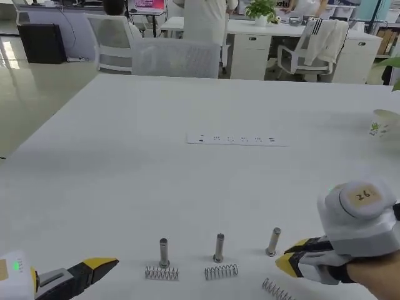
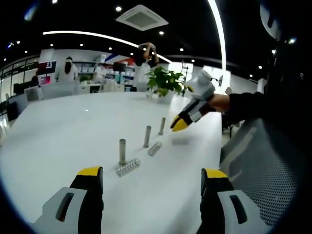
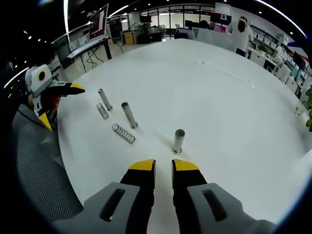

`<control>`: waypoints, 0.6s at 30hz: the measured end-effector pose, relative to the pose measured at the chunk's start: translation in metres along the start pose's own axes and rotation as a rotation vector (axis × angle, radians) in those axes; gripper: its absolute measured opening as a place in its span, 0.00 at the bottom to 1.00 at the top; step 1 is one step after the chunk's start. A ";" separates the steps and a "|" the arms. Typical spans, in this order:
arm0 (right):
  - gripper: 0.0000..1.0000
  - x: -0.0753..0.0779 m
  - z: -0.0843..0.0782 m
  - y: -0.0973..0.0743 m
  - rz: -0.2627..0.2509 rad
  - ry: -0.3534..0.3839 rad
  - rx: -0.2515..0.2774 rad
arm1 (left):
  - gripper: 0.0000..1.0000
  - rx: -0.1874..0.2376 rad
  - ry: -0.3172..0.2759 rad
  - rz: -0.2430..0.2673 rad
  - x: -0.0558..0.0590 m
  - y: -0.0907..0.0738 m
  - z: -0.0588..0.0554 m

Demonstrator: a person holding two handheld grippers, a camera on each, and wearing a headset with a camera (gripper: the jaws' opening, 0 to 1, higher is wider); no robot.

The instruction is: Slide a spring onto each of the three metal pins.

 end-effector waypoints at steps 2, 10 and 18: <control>0.11 -0.005 -0.002 0.000 0.013 -0.006 -0.007 | 0.79 -0.001 0.000 -0.001 0.000 0.000 0.000; 0.10 -0.018 -0.018 0.002 0.043 -0.042 -0.080 | 0.79 -0.002 0.001 -0.004 0.001 0.001 0.000; 0.10 -0.024 -0.026 0.002 0.070 -0.046 -0.117 | 0.79 -0.004 0.002 -0.008 0.001 0.001 -0.001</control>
Point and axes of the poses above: the centre of the closed fingertips' face, and the gripper's own axes: y roughly forward along the fingers, x roughly to its right, z roughly out of its top, the point moved 7 cm from there along -y, roughly backward along the fingers, and after that the axes turned 7 degrees about z, right-handed, at the moved point
